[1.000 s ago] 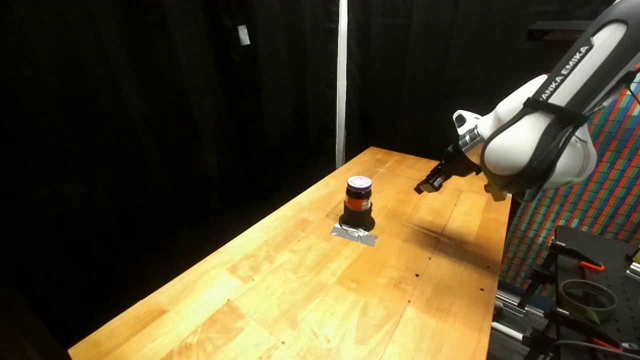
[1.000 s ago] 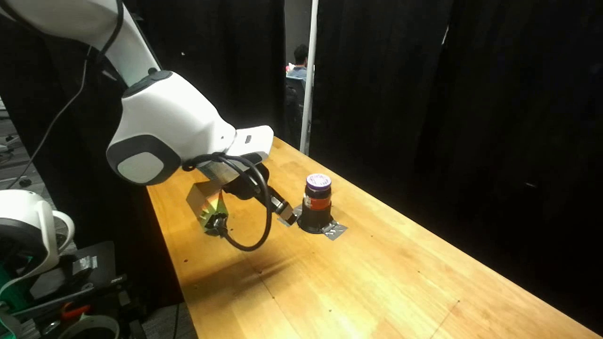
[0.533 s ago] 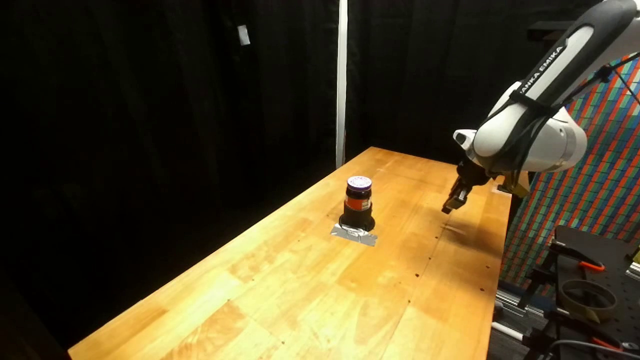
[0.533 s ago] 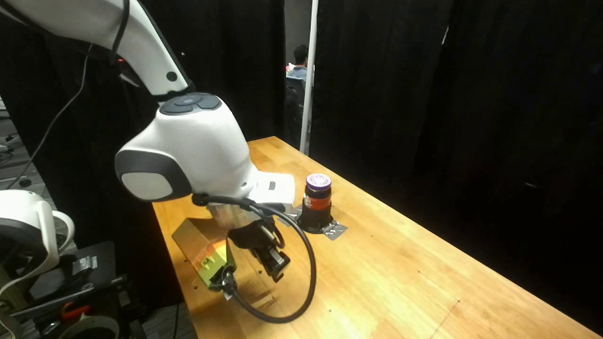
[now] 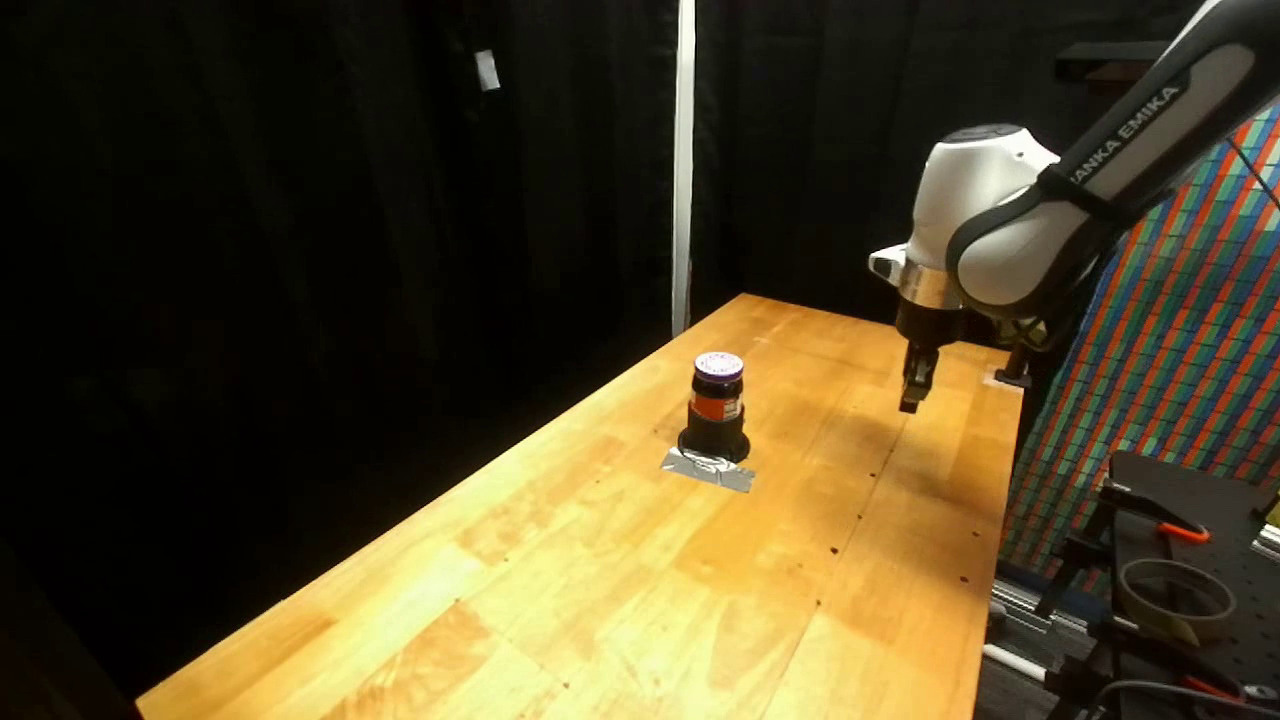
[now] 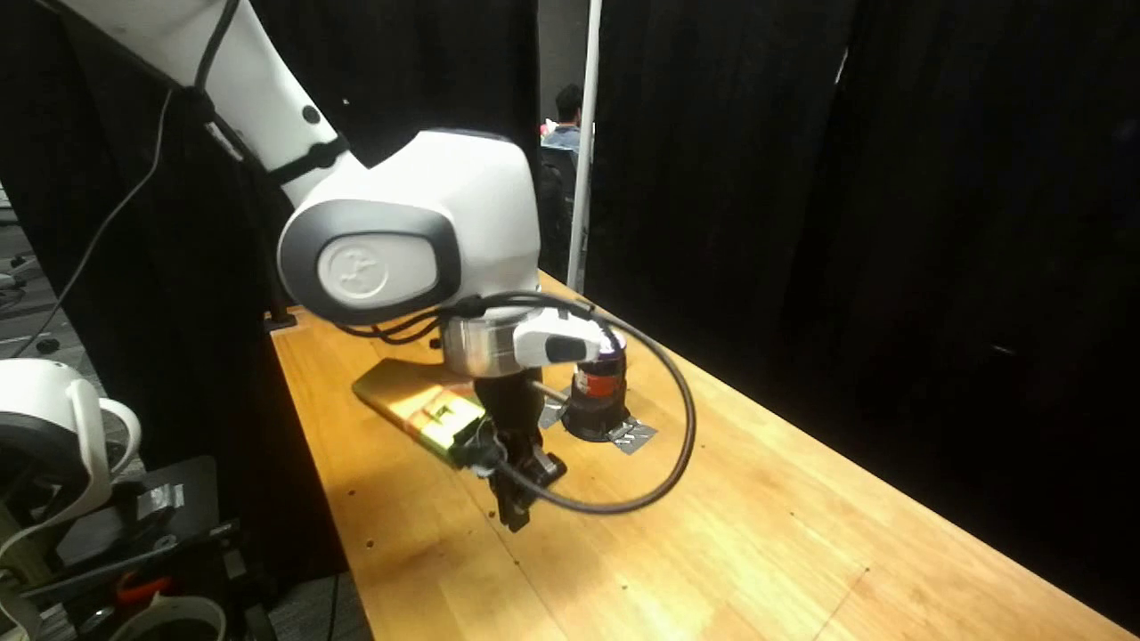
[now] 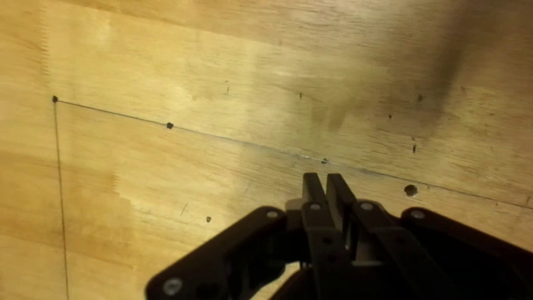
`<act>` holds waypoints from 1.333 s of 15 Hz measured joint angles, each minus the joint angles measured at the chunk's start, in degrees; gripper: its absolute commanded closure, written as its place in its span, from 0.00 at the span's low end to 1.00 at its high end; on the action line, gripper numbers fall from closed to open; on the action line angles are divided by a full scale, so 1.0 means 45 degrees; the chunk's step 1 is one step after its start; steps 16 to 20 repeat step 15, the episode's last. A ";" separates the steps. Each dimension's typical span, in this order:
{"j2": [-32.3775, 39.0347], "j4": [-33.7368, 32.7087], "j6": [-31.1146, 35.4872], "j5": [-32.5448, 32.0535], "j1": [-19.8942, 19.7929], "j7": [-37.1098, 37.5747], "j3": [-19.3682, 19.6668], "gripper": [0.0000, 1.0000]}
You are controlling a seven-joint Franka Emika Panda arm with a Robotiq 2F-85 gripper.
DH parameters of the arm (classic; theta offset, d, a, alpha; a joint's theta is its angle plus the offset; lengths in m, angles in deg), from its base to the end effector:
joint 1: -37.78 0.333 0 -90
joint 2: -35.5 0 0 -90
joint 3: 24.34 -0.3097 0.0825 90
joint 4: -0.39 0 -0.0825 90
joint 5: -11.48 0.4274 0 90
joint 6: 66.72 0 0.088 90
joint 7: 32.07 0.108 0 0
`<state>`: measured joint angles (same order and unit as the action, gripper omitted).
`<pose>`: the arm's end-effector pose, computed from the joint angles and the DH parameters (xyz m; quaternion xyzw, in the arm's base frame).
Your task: Put the rubber band on the cup
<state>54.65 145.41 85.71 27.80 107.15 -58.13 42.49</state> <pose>0.4812 -0.0231 0.1868 0.9872 0.1333 -0.0010 0.0880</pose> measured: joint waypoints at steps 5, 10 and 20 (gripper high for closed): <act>-0.0383 -0.2509 -0.4635 -0.2022 0.3542 0.1479 0.3569 0.18; -0.0560 -0.5441 -0.8671 -0.2145 0.6277 0.1717 0.6144 0.00; -0.0422 -0.8026 -1.2062 -0.1984 0.8538 0.1895 0.8323 0.00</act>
